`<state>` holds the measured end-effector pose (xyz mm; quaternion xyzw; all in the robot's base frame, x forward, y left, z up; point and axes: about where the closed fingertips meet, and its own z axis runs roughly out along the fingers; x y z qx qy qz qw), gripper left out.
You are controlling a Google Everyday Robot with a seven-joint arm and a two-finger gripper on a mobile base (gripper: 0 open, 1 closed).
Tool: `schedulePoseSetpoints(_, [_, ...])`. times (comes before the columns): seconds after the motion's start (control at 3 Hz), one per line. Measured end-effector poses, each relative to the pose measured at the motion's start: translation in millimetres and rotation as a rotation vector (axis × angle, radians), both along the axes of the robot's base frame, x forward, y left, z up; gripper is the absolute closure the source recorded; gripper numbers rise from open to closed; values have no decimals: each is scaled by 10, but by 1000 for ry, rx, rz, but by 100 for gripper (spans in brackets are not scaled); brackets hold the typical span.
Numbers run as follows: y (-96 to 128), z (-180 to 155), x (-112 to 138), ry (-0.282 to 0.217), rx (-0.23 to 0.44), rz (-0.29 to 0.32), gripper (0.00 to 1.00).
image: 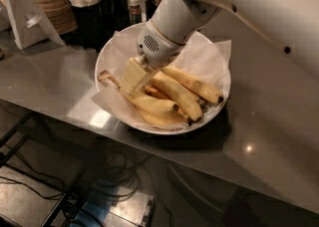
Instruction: Pick banana from white bowl
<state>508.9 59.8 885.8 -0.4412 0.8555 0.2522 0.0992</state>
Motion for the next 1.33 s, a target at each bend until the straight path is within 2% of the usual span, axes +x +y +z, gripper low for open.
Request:
schedulePoseSetpoints(0.33, [-120,194,53,-46,43,-33,100])
schedulePoseSetpoints(0.67, [-441,620,157,-125,114,-79,100])
schedulePoseSetpoints(1.0, [-744,988,280,-177,195,-110,100])
schedulePoseSetpoints(1.33, [-962,1272,319,-196,257,-98,100])
